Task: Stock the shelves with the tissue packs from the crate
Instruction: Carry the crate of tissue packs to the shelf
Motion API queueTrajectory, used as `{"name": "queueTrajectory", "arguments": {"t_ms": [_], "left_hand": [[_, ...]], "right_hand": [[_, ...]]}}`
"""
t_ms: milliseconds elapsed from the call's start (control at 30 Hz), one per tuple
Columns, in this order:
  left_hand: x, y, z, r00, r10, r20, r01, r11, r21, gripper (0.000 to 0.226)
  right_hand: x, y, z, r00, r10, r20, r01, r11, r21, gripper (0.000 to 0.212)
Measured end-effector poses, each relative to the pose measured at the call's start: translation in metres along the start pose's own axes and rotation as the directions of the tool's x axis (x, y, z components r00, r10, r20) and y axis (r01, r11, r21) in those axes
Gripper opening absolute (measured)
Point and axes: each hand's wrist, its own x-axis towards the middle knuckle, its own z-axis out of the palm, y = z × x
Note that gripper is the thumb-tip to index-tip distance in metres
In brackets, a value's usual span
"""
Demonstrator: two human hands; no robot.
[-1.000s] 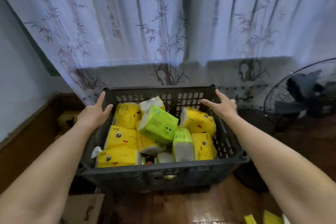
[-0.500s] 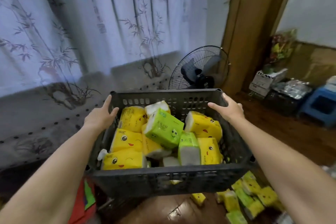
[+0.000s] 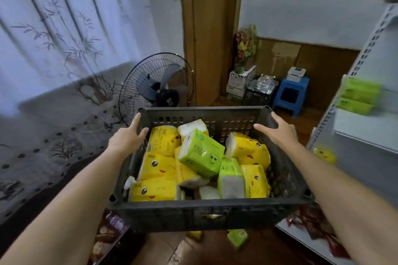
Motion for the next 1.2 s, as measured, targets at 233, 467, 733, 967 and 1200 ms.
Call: {"name": "queueTrajectory", "arguments": {"t_ms": [233,467,733,967,1200], "left_hand": [[0.025,0.07,0.022,0.98,0.18,0.089,-0.181,0.984,-0.004,0.063],[0.039,0.113,0.038,0.934,0.328,0.142,-0.328,0.944,-0.031,0.063],[0.032,0.15,0.051,0.875,0.435,0.214,-0.44,0.898,-0.027,0.062],[0.008,0.176,0.066,0.84,0.472,0.267,-0.48,0.876,-0.039,0.062],[-0.034,0.195,0.081,0.87,0.427,0.247,-0.44,0.898,-0.006,0.062]], "right_hand": [[-0.015,0.058,-0.046,0.991,0.11,-0.081,-0.099,0.987,0.123,0.11],[-0.038,0.091,-0.067,0.951,0.2,-0.235,-0.161,0.971,0.177,0.088],[-0.077,0.128,-0.074,0.892,0.335,-0.302,-0.293,0.94,0.178,0.093],[-0.094,0.163,-0.087,0.877,0.366,-0.311,-0.329,0.929,0.167,0.092],[-0.103,0.202,-0.115,0.9,0.33,-0.283,-0.294,0.942,0.163,0.091]]}}
